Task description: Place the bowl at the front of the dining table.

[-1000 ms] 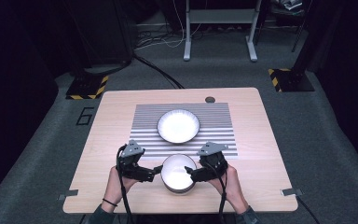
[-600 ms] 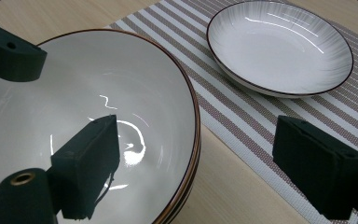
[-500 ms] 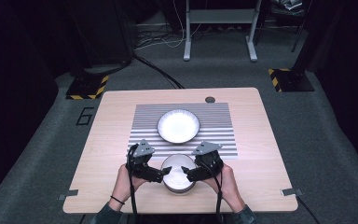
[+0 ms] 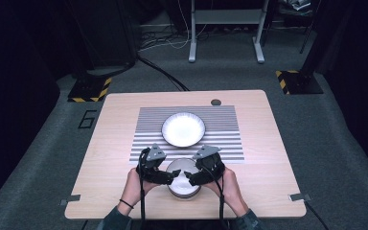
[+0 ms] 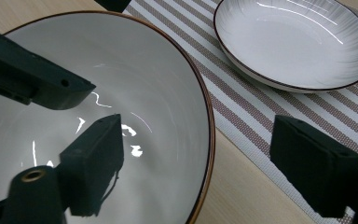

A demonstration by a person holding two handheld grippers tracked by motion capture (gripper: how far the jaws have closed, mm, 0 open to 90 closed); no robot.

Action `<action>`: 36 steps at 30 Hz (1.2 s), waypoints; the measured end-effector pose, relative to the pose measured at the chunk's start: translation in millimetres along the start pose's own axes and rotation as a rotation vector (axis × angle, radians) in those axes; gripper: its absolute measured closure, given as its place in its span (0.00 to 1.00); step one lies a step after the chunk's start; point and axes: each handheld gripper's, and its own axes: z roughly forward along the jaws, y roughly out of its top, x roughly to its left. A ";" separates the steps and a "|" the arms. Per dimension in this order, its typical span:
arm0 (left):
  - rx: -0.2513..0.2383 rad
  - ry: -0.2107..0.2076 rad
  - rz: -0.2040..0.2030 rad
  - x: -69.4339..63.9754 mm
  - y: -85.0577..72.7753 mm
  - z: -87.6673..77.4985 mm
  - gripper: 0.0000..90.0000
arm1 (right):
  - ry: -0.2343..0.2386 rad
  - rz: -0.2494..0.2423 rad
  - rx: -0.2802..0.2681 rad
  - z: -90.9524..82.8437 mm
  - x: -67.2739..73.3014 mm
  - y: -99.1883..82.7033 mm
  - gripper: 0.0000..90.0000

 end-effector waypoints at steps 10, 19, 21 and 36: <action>0.030 0.019 0.006 -3.1 5.3 7.7 0.48 | 0.019 -0.018 0.004 0.4 -1.3 -0.2 0.50; 0.049 0.025 -0.002 -3.6 5.7 11.7 0.69 | 0.013 -0.013 0.016 2.5 -1.1 0.9 0.72; 0.042 0.021 -0.001 -3.8 5.7 11.9 0.75 | 0.016 -0.012 0.022 2.4 -0.8 1.2 0.75; -0.014 0.122 0.090 -19.1 3.7 6.8 0.86 | -0.068 -0.073 -0.028 -3.3 9.2 0.3 0.84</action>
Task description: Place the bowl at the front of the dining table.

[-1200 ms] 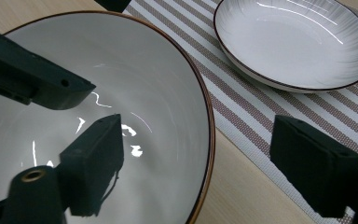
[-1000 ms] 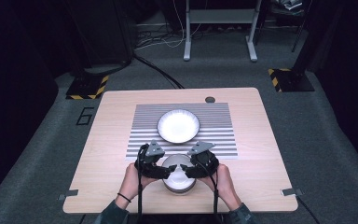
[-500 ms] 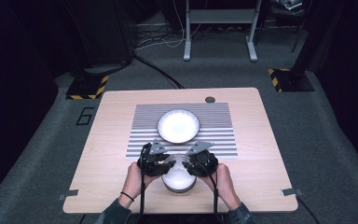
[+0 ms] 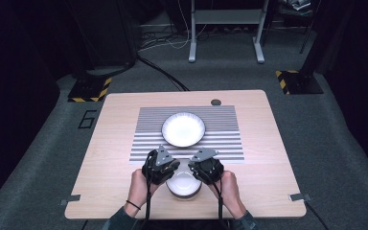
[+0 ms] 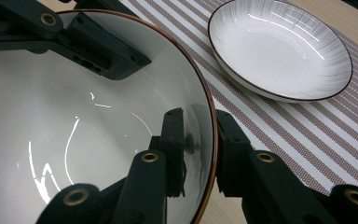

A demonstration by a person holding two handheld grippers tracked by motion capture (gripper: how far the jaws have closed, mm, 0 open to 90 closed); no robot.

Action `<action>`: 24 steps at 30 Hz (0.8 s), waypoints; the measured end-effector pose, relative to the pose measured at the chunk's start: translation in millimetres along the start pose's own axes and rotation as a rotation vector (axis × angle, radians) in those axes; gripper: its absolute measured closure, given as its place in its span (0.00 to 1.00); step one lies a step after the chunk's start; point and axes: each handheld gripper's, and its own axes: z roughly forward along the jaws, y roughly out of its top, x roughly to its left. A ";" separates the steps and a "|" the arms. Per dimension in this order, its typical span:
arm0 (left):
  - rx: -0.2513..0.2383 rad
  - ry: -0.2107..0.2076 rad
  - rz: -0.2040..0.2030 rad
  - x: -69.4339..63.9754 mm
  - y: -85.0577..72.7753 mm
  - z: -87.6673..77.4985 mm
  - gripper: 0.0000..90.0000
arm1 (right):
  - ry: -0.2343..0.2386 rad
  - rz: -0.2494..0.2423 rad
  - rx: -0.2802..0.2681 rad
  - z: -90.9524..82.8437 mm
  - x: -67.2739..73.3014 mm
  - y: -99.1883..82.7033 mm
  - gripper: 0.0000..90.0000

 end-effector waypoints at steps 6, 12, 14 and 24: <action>-0.014 0.041 0.049 -5.8 1.0 -4.6 0.88 | -0.020 0.001 -0.011 -3.3 2.4 0.0 0.86; -0.024 0.050 0.069 -7.3 1.4 -7.4 0.90 | -0.034 -0.012 -0.037 -9.9 2.8 0.9 0.89; -0.023 0.050 0.072 -7.5 1.7 -7.7 0.90 | -0.043 -0.019 -0.051 -14.5 4.4 1.8 0.91; -0.028 0.080 0.117 -11.7 3.6 -12.9 0.91 | -0.054 -0.034 -0.077 -19.8 6.6 3.1 0.92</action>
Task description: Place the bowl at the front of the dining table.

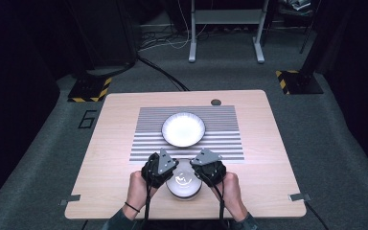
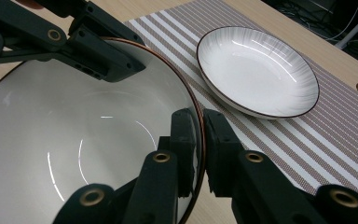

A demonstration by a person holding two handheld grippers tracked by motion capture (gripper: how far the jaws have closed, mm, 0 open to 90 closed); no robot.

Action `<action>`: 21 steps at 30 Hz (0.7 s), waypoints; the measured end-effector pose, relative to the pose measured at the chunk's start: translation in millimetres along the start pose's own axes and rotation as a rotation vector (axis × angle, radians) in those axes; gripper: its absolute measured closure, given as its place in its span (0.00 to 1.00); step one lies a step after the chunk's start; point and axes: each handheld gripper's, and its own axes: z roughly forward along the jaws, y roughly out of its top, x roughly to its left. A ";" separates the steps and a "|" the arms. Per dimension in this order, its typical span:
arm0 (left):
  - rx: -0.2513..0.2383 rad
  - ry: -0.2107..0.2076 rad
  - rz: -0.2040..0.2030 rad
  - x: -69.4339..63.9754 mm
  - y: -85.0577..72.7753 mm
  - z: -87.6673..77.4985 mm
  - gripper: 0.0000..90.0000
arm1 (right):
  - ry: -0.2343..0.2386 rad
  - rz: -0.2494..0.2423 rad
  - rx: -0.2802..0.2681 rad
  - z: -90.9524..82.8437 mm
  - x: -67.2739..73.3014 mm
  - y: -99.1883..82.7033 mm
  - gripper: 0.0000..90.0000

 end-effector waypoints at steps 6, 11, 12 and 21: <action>-0.006 0.028 0.031 -4.4 0.6 -3.1 0.92 | -0.009 0.002 -0.015 -3.7 2.2 -0.3 0.91; -0.011 0.024 0.032 -3.6 -0.1 -3.9 0.92 | 0.032 0.020 0.003 3.8 -0.6 0.9 0.79; -0.013 0.019 0.026 -3.0 -0.5 -3.7 0.92 | 0.029 0.015 0.008 7.1 -0.7 1.3 0.81; -0.015 -0.016 -0.017 2.8 -3.1 -0.5 0.92 | 0.011 0.007 0.021 15.9 0.2 0.4 0.87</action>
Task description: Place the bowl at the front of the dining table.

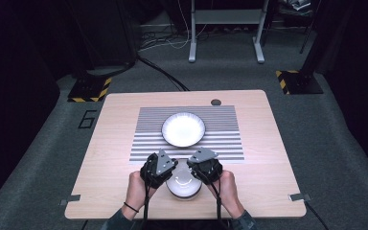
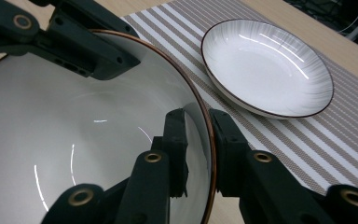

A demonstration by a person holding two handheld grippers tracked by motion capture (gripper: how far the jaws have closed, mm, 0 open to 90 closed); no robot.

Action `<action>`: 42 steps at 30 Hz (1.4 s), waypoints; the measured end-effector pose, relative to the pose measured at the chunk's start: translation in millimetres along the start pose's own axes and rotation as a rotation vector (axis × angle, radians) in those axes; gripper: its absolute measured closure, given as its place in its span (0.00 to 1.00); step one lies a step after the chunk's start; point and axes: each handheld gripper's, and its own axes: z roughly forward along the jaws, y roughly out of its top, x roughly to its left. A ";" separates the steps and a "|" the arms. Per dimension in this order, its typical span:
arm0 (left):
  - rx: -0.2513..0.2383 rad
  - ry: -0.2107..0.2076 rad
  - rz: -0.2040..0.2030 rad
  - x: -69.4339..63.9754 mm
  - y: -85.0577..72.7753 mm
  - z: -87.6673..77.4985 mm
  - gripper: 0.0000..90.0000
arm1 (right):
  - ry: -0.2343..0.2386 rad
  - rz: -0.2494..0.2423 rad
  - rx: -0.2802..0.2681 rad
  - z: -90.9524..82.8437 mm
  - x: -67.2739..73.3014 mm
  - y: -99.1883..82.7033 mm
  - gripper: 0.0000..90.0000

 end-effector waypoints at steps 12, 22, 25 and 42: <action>0.018 0.017 0.017 -1.7 2.3 2.0 0.91 | -0.015 -0.001 -0.054 -12.4 2.0 -3.4 0.91; -0.044 0.059 0.051 -6.7 4.1 -9.1 0.91 | -0.078 -0.052 -0.109 -22.0 10.1 -0.8 0.90; -0.067 0.061 0.047 -5.9 5.3 -13.1 0.91 | -0.092 -0.061 -0.129 -25.8 11.1 0.5 0.90; -0.108 0.076 0.068 3.6 25.5 -24.1 0.91 | -0.144 -0.082 -0.160 -39.2 6.4 20.9 0.90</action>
